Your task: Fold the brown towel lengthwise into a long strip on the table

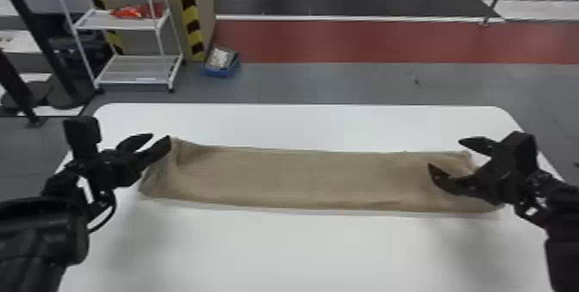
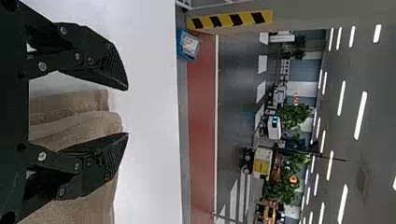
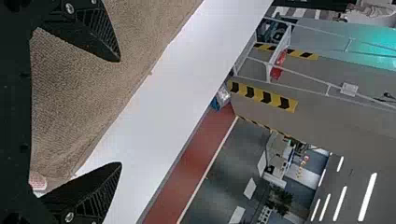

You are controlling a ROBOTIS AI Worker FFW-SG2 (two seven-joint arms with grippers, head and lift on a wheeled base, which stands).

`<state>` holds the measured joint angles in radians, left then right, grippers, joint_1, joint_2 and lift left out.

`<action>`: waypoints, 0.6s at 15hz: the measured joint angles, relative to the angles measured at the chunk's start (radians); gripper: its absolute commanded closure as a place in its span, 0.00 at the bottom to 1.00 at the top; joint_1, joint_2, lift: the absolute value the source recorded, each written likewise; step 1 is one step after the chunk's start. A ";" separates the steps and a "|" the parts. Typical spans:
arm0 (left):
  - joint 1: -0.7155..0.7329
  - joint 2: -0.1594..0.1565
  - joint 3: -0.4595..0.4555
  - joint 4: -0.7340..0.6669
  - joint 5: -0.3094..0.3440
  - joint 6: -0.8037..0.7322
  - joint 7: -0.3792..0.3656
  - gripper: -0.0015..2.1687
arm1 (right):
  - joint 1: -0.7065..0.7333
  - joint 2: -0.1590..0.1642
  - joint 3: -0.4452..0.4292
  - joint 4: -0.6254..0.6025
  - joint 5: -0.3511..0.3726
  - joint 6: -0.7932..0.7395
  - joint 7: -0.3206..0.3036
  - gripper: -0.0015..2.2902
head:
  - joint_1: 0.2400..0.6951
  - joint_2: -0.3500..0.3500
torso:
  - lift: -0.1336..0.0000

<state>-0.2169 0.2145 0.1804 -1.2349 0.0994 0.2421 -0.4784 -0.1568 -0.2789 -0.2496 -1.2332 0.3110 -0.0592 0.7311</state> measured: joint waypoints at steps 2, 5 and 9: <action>-0.042 -0.003 -0.026 0.049 -0.003 0.002 -0.008 0.26 | -0.014 0.008 0.015 0.008 0.014 0.000 -0.003 0.04 | 1.00 0.47 | 0.13; -0.082 -0.003 -0.055 0.104 -0.033 0.004 0.000 0.26 | -0.033 0.012 0.035 0.033 0.025 -0.008 -0.014 0.04 | 1.00 0.46 | 0.13; -0.100 0.013 -0.042 0.130 -0.035 0.009 -0.002 0.26 | -0.052 0.011 0.042 0.068 0.033 -0.019 -0.018 0.04 | 1.00 0.48 | 0.13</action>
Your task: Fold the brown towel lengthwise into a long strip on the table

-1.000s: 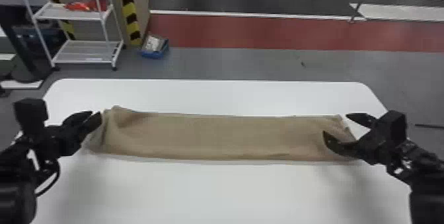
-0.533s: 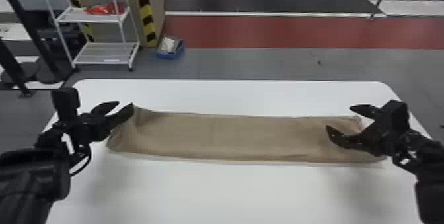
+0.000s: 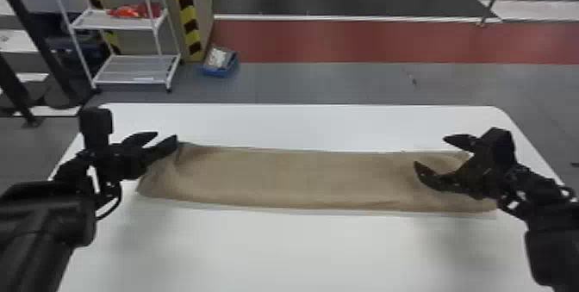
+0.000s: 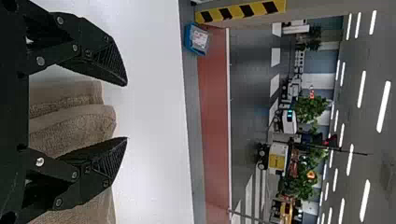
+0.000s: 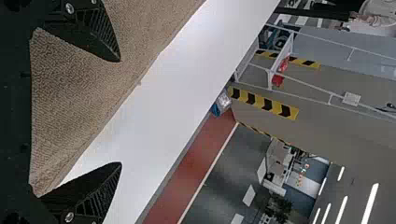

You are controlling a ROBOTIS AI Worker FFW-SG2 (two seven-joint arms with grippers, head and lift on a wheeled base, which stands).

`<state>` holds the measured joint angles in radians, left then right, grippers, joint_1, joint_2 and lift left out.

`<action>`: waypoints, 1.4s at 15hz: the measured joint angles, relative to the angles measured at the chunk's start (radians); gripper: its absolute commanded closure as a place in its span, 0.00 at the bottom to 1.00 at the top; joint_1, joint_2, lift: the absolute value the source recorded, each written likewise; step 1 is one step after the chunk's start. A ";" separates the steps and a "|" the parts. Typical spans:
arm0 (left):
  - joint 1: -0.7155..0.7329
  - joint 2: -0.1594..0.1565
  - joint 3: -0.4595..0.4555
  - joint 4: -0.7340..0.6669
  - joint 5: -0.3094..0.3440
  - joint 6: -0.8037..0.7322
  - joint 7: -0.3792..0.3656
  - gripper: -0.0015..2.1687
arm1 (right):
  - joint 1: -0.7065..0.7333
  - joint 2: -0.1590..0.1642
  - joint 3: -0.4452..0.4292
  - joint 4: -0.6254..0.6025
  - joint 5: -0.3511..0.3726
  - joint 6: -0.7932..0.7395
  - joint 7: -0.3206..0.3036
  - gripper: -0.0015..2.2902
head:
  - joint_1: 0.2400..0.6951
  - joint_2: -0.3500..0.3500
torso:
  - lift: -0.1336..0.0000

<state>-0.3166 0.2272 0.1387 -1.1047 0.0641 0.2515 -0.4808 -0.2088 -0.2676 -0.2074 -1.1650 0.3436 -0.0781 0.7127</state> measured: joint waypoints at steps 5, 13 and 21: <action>0.007 0.020 0.012 0.000 0.020 0.029 -0.011 0.26 | -0.011 0.000 0.019 0.016 0.005 -0.003 -0.009 0.04 | 1.00 0.52 | 0.13; 0.005 0.010 -0.027 -0.012 0.006 0.073 -0.033 0.35 | -0.009 -0.002 0.019 0.019 0.005 -0.002 -0.009 0.04 | 1.00 0.48 | 0.13; 0.017 0.009 -0.014 -0.044 0.021 0.067 -0.025 0.44 | -0.007 -0.006 0.010 0.026 0.005 -0.005 -0.010 0.04 | 1.00 0.47 | 0.13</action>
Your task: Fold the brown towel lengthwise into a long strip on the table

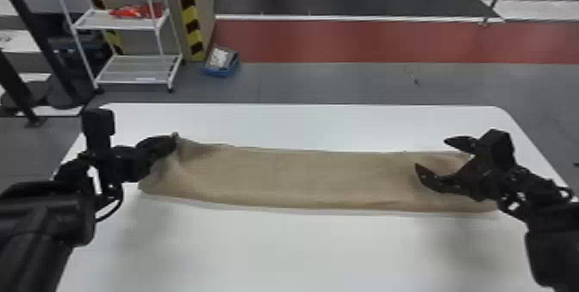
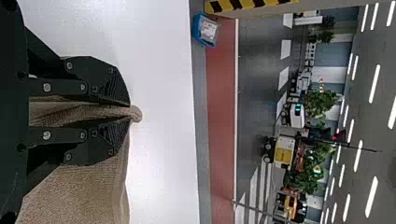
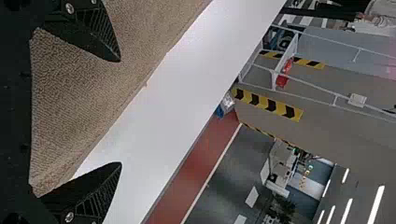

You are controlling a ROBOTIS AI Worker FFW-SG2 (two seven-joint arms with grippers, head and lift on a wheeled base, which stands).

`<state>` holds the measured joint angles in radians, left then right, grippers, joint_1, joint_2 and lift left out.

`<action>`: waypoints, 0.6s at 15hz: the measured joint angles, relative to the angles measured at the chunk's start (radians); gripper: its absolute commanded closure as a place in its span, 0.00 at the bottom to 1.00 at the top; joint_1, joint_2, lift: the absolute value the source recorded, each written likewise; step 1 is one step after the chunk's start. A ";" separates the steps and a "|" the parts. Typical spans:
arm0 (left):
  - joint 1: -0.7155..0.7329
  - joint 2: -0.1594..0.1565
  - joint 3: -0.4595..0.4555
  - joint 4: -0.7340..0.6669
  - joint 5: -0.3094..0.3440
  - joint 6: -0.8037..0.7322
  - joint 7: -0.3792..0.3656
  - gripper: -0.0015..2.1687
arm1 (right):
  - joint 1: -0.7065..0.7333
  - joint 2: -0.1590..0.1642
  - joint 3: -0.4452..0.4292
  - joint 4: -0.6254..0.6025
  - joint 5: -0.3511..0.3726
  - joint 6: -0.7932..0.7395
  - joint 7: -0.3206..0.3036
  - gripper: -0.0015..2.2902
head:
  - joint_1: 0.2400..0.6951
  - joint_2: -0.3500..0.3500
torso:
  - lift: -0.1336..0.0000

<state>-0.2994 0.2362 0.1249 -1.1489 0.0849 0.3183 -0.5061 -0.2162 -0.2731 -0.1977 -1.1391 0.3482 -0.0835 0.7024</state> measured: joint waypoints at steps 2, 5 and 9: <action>0.019 0.000 0.004 -0.028 0.008 -0.002 -0.001 0.59 | 0.002 0.000 -0.002 0.000 0.001 0.000 -0.006 0.04 | 1.00 0.47 | 0.13; 0.060 0.001 0.007 -0.097 0.042 0.000 -0.003 0.61 | 0.009 -0.002 -0.017 0.000 0.003 0.000 -0.032 0.06 | 1.00 0.45 | 0.13; 0.065 0.000 -0.003 -0.113 0.047 0.000 -0.004 0.61 | 0.005 -0.004 -0.041 0.032 0.005 0.025 -0.158 0.09 | 1.00 0.39 | 0.13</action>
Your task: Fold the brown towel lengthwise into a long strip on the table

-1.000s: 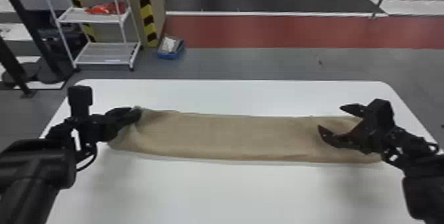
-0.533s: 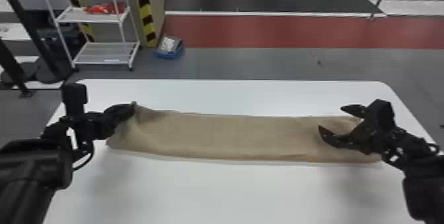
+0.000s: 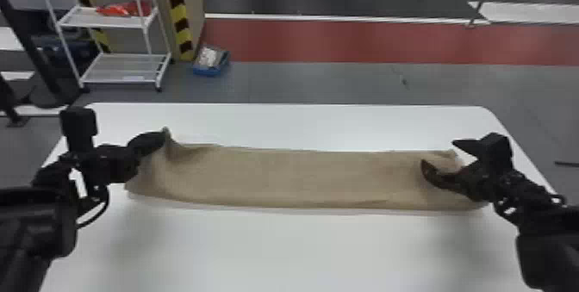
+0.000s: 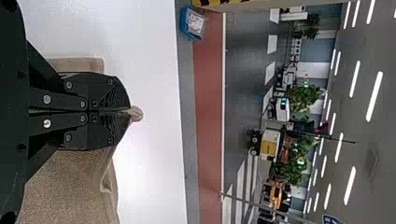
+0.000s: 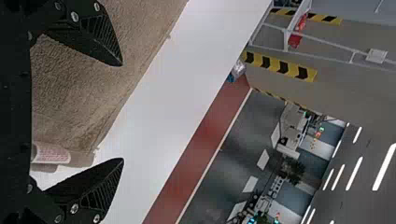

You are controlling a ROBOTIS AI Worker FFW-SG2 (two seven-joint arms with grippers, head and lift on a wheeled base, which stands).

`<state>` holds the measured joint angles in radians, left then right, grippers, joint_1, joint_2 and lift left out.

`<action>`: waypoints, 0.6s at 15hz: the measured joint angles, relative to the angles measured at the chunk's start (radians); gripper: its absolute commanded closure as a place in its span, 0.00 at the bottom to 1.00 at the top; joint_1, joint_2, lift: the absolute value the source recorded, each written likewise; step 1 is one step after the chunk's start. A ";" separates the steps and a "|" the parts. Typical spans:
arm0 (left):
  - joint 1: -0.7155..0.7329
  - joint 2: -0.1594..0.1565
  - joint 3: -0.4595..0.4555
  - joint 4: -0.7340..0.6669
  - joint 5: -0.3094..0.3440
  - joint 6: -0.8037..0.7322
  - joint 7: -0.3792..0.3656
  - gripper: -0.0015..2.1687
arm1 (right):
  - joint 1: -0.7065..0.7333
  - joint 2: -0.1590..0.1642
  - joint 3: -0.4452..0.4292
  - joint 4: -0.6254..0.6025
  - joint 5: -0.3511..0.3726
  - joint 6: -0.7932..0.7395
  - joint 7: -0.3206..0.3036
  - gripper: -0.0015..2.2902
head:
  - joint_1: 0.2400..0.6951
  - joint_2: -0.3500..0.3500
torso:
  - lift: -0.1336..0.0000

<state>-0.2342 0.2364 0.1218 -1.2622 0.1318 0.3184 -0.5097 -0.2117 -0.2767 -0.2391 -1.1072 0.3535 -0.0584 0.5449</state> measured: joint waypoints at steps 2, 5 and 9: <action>0.000 0.000 -0.006 0.000 0.000 0.000 -0.002 0.61 | -0.022 -0.007 -0.013 0.048 0.000 0.011 -0.032 0.10 | 1.00 0.37 | 0.13; -0.004 0.000 -0.017 0.000 -0.003 0.000 -0.001 0.61 | -0.083 -0.020 -0.024 0.144 -0.001 0.015 -0.028 0.14 | 1.00 0.33 | 0.13; -0.007 -0.002 -0.039 0.000 -0.005 -0.003 0.002 0.61 | -0.107 -0.018 -0.020 0.169 -0.019 0.028 -0.015 0.20 | 1.00 0.33 | 0.13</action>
<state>-0.2408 0.2348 0.0829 -1.2624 0.1266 0.3155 -0.5072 -0.3182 -0.2951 -0.2593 -0.9379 0.3343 -0.0301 0.5299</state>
